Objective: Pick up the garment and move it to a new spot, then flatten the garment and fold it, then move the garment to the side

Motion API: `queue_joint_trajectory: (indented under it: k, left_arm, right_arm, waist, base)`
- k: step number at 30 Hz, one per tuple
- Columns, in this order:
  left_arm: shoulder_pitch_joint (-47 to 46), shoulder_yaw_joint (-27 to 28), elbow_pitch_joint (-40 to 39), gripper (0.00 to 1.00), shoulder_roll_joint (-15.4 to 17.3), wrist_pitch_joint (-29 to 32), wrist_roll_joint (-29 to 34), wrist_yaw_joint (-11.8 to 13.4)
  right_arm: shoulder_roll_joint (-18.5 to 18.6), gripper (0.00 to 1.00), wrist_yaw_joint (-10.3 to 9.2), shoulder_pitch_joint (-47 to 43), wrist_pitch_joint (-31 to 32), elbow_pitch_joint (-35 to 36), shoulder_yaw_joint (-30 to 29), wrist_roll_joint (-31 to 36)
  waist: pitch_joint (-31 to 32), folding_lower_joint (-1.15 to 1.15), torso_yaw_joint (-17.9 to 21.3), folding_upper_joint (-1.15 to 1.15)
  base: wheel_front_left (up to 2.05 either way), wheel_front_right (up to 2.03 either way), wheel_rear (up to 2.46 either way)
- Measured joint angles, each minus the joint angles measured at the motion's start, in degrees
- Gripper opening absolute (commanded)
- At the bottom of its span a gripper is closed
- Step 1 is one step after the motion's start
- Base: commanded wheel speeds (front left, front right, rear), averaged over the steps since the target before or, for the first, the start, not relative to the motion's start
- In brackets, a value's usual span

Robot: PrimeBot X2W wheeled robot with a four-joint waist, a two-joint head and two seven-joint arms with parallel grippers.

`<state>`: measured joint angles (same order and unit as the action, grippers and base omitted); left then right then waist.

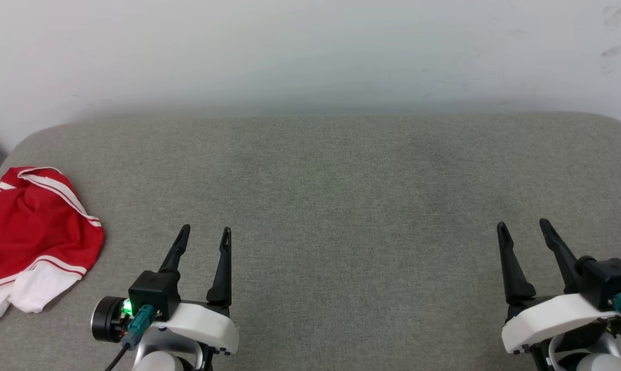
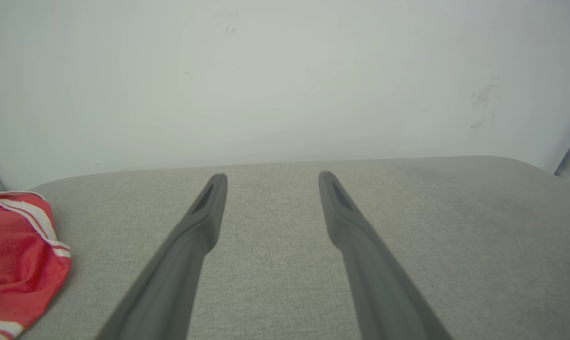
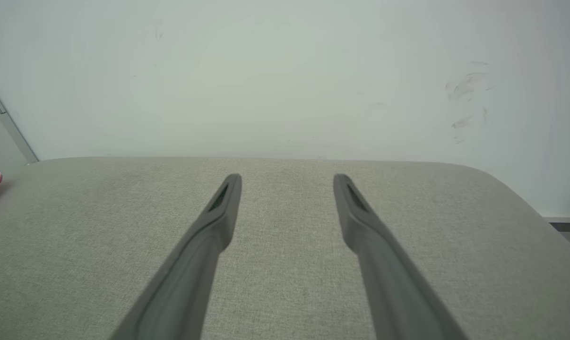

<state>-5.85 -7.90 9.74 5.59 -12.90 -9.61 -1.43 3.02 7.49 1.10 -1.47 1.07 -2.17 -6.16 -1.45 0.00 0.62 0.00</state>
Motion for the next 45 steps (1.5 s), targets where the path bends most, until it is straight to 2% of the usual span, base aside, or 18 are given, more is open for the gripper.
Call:
queue_joint_trajectory:
  k: [20, 34, 40, 45]
  left_arm:
    - [-0.37, -0.47, 2.11, 1.00, -0.59, -2.02, 4.36, -0.66]
    - [-0.68, 0.16, 3.75, 1.00, -1.08, -2.16, 3.26, -1.19]
    - [-1.55, 0.59, 3.98, 1.00, -1.38, -2.16, 2.29, -1.42]
    - [-1.99, 1.14, 4.01, 1.00, -1.69, -2.16, 1.77, -1.08]
  right_arm:
    - [-0.01, 1.00, 0.01, -0.37, -2.40, 0.24, -0.58, 2.58]
    - [-0.01, 1.00, 0.01, -0.22, -3.04, -0.45, -0.74, 1.56]
    - [-0.01, 1.00, 0.01, -0.24, -3.14, -0.04, -0.87, 1.52]
    - [-0.02, 1.00, 0.01, -0.30, -3.23, 1.04, -0.04, 1.31]
  waist:
    - [0.01, 0.00, -0.25, 0.00]
    - [-0.25, 0.00, -1.06, 0.00]
    - [-0.42, 0.00, -2.90, 0.00]
    - [-0.70, 0.00, -6.25, 0.00]
  base:
    - [0.00, 0.00, 0.00]
    - [0.00, 0.00, 0.00]
    - [0.00, 0.00, 0.00]
    - [0.00, 0.00, 0.00]
